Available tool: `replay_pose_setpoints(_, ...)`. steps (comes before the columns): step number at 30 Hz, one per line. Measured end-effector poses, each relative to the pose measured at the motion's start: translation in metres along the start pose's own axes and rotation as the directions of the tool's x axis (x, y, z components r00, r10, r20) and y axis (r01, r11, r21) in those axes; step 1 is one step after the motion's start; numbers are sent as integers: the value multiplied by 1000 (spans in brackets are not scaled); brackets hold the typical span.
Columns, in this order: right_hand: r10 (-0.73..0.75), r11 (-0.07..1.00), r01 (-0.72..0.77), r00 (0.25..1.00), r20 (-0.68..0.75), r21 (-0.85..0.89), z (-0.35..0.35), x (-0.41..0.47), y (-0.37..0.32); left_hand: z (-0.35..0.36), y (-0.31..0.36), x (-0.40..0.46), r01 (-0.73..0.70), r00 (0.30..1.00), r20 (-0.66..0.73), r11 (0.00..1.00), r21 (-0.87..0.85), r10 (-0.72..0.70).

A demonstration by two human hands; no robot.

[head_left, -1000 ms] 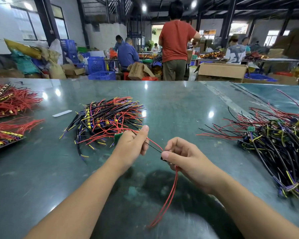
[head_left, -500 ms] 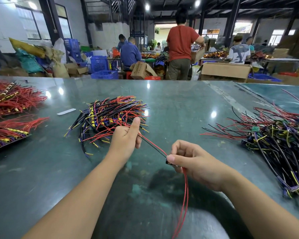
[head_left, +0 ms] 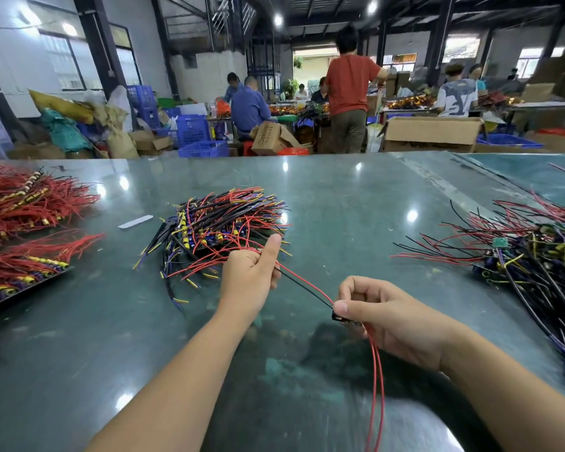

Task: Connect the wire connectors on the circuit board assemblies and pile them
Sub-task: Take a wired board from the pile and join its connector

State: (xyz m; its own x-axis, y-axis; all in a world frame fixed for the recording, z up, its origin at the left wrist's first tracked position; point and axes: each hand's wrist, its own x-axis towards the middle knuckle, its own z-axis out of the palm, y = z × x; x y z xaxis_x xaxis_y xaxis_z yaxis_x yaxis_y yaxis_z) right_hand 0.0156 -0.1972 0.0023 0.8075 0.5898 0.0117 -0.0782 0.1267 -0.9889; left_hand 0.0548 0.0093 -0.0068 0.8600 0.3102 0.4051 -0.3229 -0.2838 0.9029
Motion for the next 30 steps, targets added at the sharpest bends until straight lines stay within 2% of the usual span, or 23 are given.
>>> replay_pose_setpoints(2,3,1000,-3,1000,-2,-19,1,0,0,-4,1,0,-54,998,-33,992,114,58)
replay_pose_setpoints(4,8,1000,-8,1000,-8,-20,2,0,-1,-5,4,-1,-76,994,-64,990,118,84)
replay_pose_setpoints(5,12,1000,-12,1000,-13,-16,3,0,-1,-4,7,-2,-54,995,-82,996,64,59)
replay_pose_setpoints(7,22,1000,-22,999,-27,-8,4,0,-1,-2,13,-3,84,994,-56,978,-192,-97)
replay_pose_setpoints(9,24,1000,-23,999,-45,9,4,0,-1,-3,20,-5,300,954,147,818,-491,-261)
replay_pose_setpoints(11,22,999,-20,998,-60,36,4,0,-1,-5,22,-6,451,890,360,660,-600,-281)
replay_pose_setpoints(13,23,997,-18,997,-75,74,4,0,-1,-8,24,-6,510,855,452,570,-644,-254)
replay_pose_setpoints(15,31,994,-22,996,-82,103,3,0,-1,-10,23,-3,526,849,450,517,-675,-276)
replay_pose_setpoints(16,32,994,-23,996,-80,106,3,0,-1,-10,23,-1,523,852,425,520,-676,-306)
replay_pose_setpoints(18,30,995,-23,997,-70,100,3,0,-1,-8,20,0,495,868,340,596,-632,-361)
replay_pose_setpoints(21,35,996,-29,997,-71,85,3,-1,-2,-6,11,3,351,935,141,807,-475,-324)
replay_pose_setpoints(22,36,996,-31,997,-69,79,3,-1,-3,-8,8,5,261,965,61,902,-343,-256)
replay_pose_setpoints(23,36,997,-31,997,-64,77,3,-1,-3,-11,4,7,149,988,-9,980,-133,-151)
replay_pose_setpoints(24,33,997,-29,998,-51,74,3,-1,-3,-14,0,10,35,998,-51,993,113,-29)
replay_pose_setpoints(25,30,997,-28,999,-31,67,4,-1,-3,-18,-3,12,-49,995,-65,943,330,75)
replay_pose_setpoints(26,28,998,-27,1000,-6,53,4,-1,-3,-19,-5,13,-91,987,-74,879,467,142)
replay_pose_setpoints(27,25,999,-25,1000,15,36,4,-1,-4,-19,-5,11,-97,981,-94,852,514,168)
replay_pose_setpoints(28,19,1000,-19,1000,23,23,4,-1,-4,-17,-4,10,-82,981,-111,866,493,157)
replay_pose_setpoints(29,6,1000,-6,1000,11,20,4,-1,-3,-14,-2,9,-38,987,-133,932,360,92)
replay_pose_setpoints(30,-20,999,21,1000,-18,26,4,-1,-2,-11,2,8,38,991,-132,994,104,-24)
